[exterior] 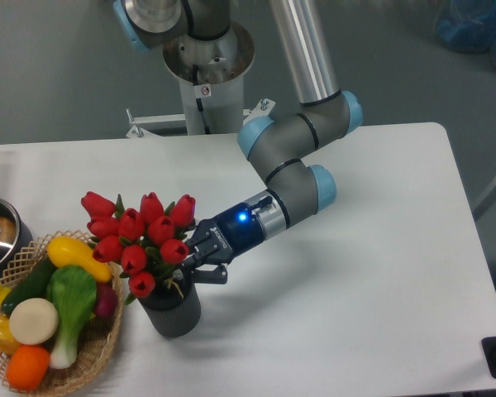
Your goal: Insert the flowers into the vase
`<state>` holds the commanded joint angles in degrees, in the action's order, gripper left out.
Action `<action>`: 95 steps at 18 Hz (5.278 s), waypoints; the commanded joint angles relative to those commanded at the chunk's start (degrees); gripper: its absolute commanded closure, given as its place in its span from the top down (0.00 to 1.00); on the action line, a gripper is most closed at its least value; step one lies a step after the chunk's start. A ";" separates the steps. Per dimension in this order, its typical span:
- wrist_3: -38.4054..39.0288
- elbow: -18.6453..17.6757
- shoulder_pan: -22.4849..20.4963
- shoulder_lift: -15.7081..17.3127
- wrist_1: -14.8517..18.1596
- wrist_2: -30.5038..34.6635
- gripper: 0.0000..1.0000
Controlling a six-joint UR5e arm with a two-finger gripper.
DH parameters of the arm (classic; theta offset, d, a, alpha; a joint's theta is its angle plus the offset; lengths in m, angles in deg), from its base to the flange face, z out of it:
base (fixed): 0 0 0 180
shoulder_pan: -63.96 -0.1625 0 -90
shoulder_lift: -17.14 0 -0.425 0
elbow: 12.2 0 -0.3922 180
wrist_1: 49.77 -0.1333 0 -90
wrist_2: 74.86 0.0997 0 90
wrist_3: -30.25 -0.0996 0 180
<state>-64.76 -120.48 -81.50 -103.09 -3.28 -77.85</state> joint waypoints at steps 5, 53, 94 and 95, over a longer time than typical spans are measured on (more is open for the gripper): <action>0.00 -0.17 0.09 0.17 0.00 0.00 0.27; -3.60 -1.14 -0.70 0.35 -0.26 -0.53 0.78; -5.89 7.38 -16.96 41.84 32.96 83.23 1.00; -5.89 7.38 -16.96 41.84 32.96 83.23 1.00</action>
